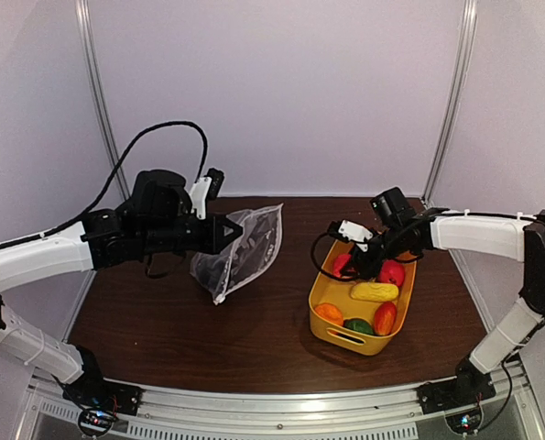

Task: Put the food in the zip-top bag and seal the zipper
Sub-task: Pick up the fake fruit from the bin, then place the fake fruit in the zipper food storage bag.

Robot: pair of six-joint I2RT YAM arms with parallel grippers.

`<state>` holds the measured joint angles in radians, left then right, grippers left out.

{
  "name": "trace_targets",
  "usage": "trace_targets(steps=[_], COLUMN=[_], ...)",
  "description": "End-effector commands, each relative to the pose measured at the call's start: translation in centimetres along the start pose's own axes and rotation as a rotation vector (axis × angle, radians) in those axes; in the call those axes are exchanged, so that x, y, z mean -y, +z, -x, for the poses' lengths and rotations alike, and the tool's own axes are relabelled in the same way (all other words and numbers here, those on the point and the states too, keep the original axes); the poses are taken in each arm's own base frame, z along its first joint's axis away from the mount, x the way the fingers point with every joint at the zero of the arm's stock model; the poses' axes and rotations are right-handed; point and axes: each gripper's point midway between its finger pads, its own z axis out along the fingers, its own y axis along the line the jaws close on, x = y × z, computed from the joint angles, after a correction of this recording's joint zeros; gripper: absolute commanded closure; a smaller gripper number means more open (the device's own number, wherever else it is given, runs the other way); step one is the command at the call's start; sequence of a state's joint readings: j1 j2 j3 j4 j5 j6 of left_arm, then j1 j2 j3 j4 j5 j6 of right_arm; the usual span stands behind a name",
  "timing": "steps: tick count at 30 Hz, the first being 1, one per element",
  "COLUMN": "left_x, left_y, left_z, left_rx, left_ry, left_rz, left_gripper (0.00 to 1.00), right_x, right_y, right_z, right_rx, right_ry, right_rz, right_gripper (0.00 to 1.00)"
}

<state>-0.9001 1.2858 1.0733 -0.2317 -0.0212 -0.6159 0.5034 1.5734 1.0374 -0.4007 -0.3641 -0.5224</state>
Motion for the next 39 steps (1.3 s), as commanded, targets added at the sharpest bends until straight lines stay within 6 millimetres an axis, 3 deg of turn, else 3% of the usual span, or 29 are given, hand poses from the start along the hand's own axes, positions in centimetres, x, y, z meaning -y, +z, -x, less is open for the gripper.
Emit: trace_targets(steps=[1, 5, 10, 13, 18, 23, 27, 33, 39], left_x=[1.0, 1.0, 1.8, 2.4, 3.8, 4.6, 5.3, 6.2, 6.3], left_y=[-0.1, 0.4, 1.2, 1.7, 2.4, 2.2, 1.9, 1.1, 0.5], left_z=[1.0, 0.9, 0.7, 0.8, 1.3, 2.2, 2.8, 3.5, 3.6], left_rx=[0.042, 0.035, 0.018, 0.009, -0.005, 0.008, 0.015, 0.021, 0.030], left_ry=[-0.016, -0.020, -0.030, -0.042, -0.067, -0.088, -0.090, -0.090, -0.096], left_rz=[-0.046, -0.045, -0.091, -0.114, -0.169, -0.191, -0.207, -0.232, -0.239], left_gripper=[1.00, 1.00, 1.00, 1.00, 1.00, 1.00, 1.00, 1.00, 1.00], right_x=[-0.6, -2.2, -5.7, -7.8, -9.6, -13.1, -14.9, -13.3, -11.5], right_y=[-3.6, -7.7, -12.7, -14.3, -16.0, -15.9, -14.4, -10.3, -9.0], right_z=[1.0, 3.0, 7.5, 10.1, 14.8, 17.7, 18.7, 19.6, 20.7], right_rx=[0.043, 0.122, 0.284, 0.338, 0.411, 0.438, 0.420, 0.359, 0.348], right_ry=[-0.011, -0.047, -0.135, -0.171, -0.227, -0.266, -0.290, -0.236, -0.194], right_rz=[-0.008, 0.015, 0.043, 0.138, 0.219, 0.318, 0.354, 0.256, 0.165], right_gripper=[0.47, 0.47, 0.47, 0.46, 0.46, 0.45, 0.45, 0.46, 0.43])
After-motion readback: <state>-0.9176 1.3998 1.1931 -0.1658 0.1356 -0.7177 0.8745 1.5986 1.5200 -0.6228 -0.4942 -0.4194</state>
